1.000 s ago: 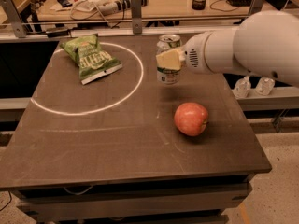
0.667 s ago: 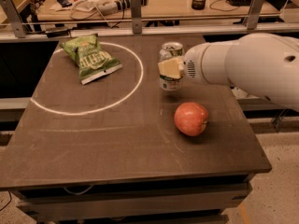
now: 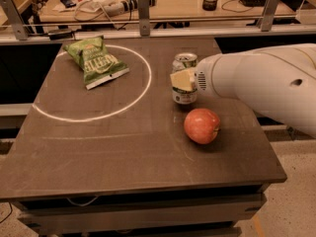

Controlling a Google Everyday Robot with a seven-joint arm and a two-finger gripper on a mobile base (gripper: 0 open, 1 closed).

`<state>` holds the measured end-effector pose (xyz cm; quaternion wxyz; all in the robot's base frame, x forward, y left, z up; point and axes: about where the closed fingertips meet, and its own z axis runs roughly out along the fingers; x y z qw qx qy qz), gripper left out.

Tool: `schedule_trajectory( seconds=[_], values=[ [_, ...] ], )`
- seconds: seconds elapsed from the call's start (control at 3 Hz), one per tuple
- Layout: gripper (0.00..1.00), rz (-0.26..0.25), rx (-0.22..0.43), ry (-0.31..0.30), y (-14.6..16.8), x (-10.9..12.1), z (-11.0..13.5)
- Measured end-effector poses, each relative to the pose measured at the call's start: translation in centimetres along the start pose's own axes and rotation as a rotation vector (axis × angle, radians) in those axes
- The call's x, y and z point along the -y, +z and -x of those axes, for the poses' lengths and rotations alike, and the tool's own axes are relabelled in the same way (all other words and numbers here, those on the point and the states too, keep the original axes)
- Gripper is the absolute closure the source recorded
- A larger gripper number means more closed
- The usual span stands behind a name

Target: Move 7up can near apple

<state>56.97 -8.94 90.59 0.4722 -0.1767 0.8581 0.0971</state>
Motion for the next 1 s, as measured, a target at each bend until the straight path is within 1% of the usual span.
schedule_trajectory(
  seconds=[0.33, 0.67, 1.0],
  values=[
    [1.0, 0.006, -0.018, 0.022, -0.01, -0.83, -0.77],
    [0.82, 0.017, -0.061, 0.083, 0.18, -1.39, -1.62],
    [0.59, 0.017, -0.063, 0.084, 0.16, -1.46, -1.65]
  ],
)
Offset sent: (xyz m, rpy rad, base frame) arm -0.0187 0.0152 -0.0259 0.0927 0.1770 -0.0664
